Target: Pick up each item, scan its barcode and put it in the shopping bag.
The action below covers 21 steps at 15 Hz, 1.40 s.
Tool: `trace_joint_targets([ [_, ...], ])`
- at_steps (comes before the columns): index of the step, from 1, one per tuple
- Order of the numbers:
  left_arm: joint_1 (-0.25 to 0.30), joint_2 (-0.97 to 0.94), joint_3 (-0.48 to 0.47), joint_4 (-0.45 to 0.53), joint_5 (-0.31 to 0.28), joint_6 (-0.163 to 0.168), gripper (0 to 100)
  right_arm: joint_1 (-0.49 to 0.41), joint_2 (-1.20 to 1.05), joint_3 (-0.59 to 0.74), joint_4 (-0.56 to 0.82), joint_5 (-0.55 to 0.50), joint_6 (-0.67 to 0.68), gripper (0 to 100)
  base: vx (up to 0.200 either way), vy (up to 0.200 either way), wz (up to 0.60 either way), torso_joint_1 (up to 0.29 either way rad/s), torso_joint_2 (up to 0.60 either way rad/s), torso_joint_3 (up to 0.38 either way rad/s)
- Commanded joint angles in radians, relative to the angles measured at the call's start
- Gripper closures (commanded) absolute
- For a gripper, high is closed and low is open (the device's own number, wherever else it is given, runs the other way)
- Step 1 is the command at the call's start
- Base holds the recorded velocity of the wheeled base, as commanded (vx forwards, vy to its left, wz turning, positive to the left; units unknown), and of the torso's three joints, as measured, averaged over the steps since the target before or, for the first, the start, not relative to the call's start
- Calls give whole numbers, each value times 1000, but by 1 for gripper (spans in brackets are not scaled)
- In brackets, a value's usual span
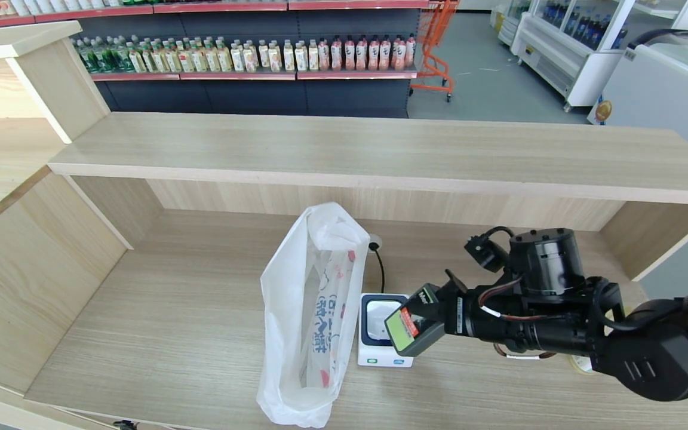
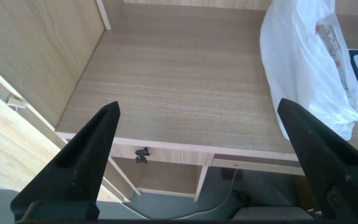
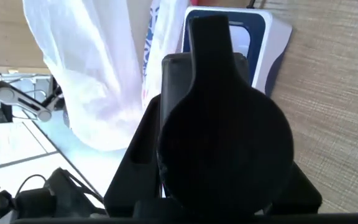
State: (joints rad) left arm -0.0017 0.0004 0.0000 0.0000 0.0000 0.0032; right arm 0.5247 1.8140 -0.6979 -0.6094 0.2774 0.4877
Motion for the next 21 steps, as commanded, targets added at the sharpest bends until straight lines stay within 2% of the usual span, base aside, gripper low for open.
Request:
trace_joint_targets([
  [1,0,0,0,0,0,0,0,6,80,-20,-21,-1,-37,100,0,0,0,0,0,0],
  [7,0,0,0,0,0,0,0,31,160,-80,-61,-1,-60,100,0,0,0,0,0,0],
  [18,0,0,0,0,0,0,0,31,168,-72,-87,-34,-77,100,0,0,0,0,0,0],
  [19,0,0,0,0,0,0,0,29,142,-75,-92,-32,-67,100,0,0,0,0,0,0],
  [21,0,0,0,0,0,0,0,29,50,-65,-175,-27,92,100,0,0,0,0,0,0],
])
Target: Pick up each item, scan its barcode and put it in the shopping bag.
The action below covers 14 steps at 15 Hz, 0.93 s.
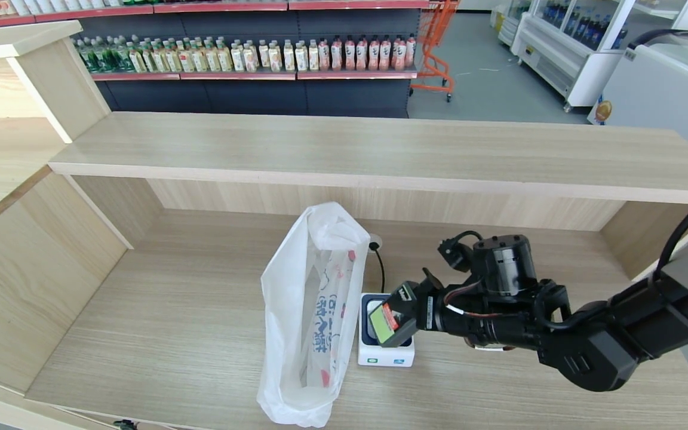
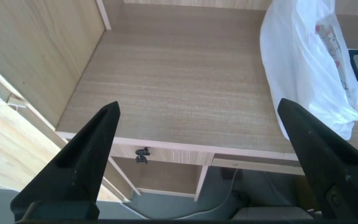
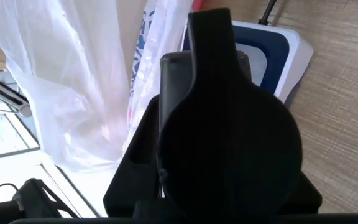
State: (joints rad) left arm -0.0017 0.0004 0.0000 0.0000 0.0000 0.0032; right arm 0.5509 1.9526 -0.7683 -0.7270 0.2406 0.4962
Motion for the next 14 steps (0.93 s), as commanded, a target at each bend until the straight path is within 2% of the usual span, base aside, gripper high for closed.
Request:
trace_joint_targets([
  [1,0,0,0,0,0,0,0,-3,-123,15,-61,9,111,100,0,0,0,0,0,0],
  [3,0,0,0,0,0,0,0,-45,-276,86,-52,12,25,100,0,0,0,0,0,0],
  [6,0,0,0,0,0,0,0,-97,-411,210,-38,14,-303,100,0,0,0,0,0,0],
  [7,0,0,0,0,0,0,0,-97,-449,244,-37,14,-341,100,0,0,0,0,0,0],
  [10,0,0,0,0,0,0,0,-75,-546,300,15,16,-329,100,0,0,0,0,0,0],
  [11,0,0,0,0,0,0,0,-62,-606,314,51,14,-248,100,0,0,0,0,0,0],
  [14,0,0,0,0,0,1,0,-91,-653,320,120,9,-205,100,0,0,0,0,0,0],
])
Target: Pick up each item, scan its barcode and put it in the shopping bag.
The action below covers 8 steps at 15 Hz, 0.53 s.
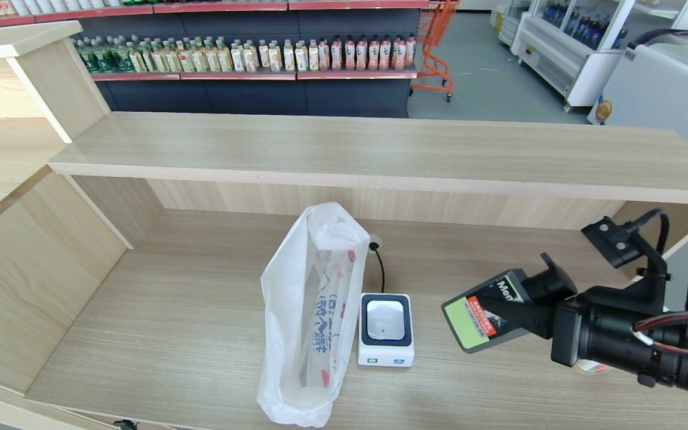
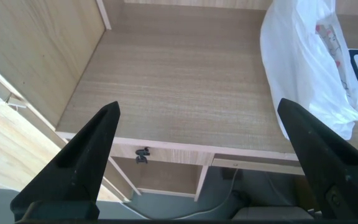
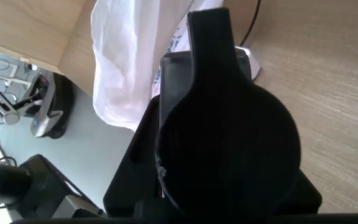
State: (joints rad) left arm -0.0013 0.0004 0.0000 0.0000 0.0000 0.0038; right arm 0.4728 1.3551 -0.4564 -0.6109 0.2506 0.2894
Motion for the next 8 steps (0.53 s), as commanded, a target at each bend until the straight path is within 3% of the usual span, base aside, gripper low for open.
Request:
trace_joint_targets([
  [1,0,0,0,0,0,1,0,-17,-67,12,20,-1,2,100,0,0,0,0,0,0],
  [3,0,0,0,0,0,1,0,-17,-90,12,49,-2,2,100,0,0,0,0,0,0],
  [8,0,0,0,0,0,4,0,-19,-125,19,75,-2,56,100,0,200,0,-2,-1,2],
])
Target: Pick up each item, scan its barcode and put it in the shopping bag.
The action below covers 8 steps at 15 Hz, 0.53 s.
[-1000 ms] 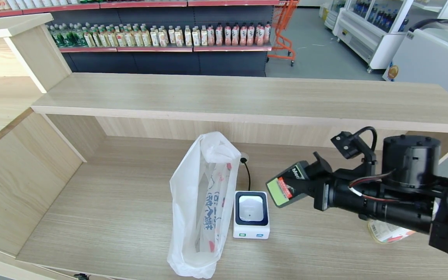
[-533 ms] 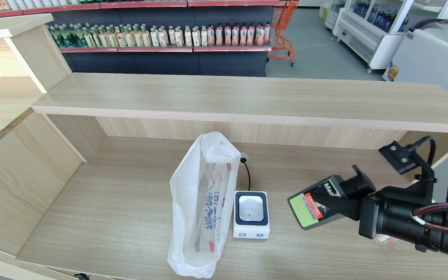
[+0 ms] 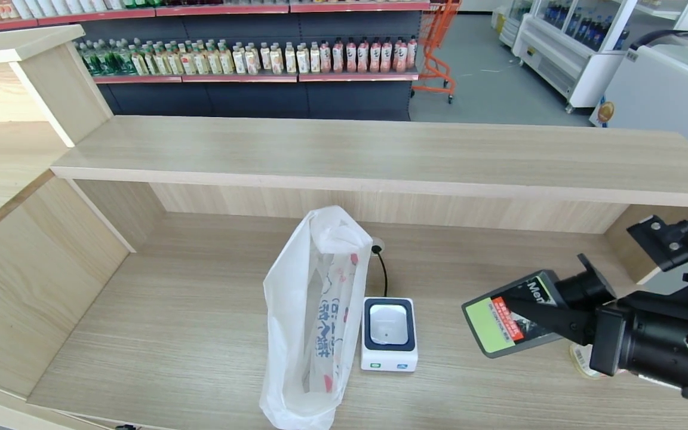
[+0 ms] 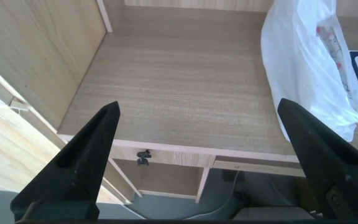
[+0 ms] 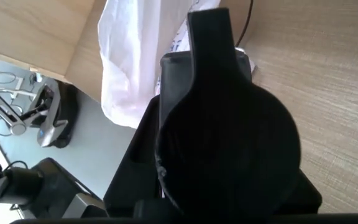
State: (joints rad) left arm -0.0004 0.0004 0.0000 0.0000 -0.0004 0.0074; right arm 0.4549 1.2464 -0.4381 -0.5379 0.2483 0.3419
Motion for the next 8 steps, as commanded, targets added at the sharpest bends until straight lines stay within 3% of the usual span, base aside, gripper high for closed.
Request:
trace_joint_targets([
  [1,-1,0,0,0,0,0,0,-4,-19,-1,16,0,17,100,0,200,0,2,7,2],
  [4,-1,0,0,0,0,2,0,-16,-22,10,21,0,49,100,0,200,0,6,2,4],
  [8,-1,0,0,0,0,-3,0,-16,34,-7,24,0,49,100,0,0,0,0,0,0],
])
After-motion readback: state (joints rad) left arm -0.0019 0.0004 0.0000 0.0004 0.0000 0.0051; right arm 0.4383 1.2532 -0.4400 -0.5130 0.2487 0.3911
